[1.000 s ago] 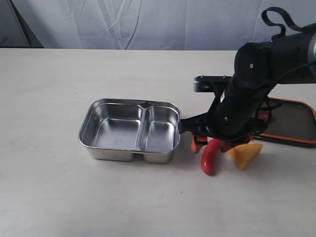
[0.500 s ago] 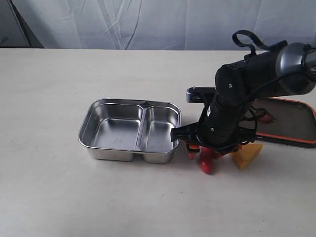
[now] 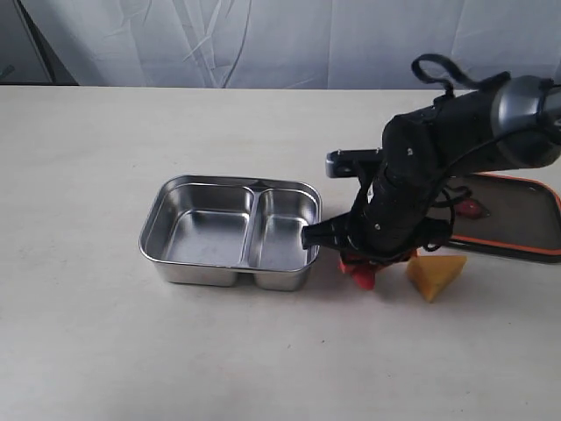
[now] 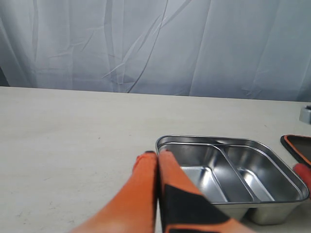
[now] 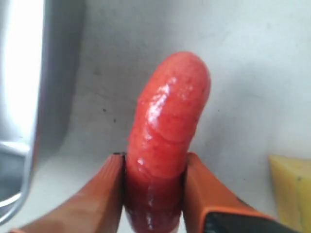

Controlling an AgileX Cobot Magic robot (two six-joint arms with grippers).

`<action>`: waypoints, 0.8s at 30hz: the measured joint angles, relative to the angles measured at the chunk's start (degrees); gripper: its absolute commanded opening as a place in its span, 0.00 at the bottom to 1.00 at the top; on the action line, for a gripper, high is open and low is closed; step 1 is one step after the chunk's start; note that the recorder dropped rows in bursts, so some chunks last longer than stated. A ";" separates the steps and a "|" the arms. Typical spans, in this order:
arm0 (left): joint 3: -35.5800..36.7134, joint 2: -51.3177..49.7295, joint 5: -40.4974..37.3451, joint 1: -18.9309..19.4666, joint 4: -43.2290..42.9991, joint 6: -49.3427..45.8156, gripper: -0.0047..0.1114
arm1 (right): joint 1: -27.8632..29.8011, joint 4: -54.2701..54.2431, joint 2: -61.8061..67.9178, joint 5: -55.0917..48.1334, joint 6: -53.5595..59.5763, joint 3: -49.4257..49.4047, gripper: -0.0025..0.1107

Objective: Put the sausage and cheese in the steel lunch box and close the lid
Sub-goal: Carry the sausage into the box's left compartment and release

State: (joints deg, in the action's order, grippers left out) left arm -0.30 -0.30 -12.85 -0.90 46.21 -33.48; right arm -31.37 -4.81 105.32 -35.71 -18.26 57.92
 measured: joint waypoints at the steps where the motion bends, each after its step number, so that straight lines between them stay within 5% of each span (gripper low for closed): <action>1: 0.00 0.00 0.00 0.00 0.00 0.00 0.04 | 0.00 0.00 -1.34 0.00 0.09 0.00 0.01; 5: 0.00 0.00 0.00 0.00 0.00 0.00 0.04 | -1.04 -5.89 -10.95 4.46 5.19 0.00 0.01; 7: 0.00 0.00 0.00 0.00 0.00 0.00 0.04 | -5.14 -15.42 -12.10 9.64 17.57 1.30 0.01; 11: 0.00 0.00 0.00 0.00 0.00 0.00 0.04 | -10.99 -19.64 -4.25 9.33 27.52 10.38 0.01; 17: 0.00 0.00 0.00 0.00 0.00 0.00 0.04 | -11.45 -18.46 7.45 6.92 28.31 20.62 0.03; 24: 0.00 0.00 0.00 0.00 0.00 0.00 0.04 | -11.50 -18.83 11.76 5.45 28.17 20.99 0.48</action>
State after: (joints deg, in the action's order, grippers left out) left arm -0.30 -0.30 -12.85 -0.90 46.21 -33.48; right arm -42.87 -23.64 117.08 -30.26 9.92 78.91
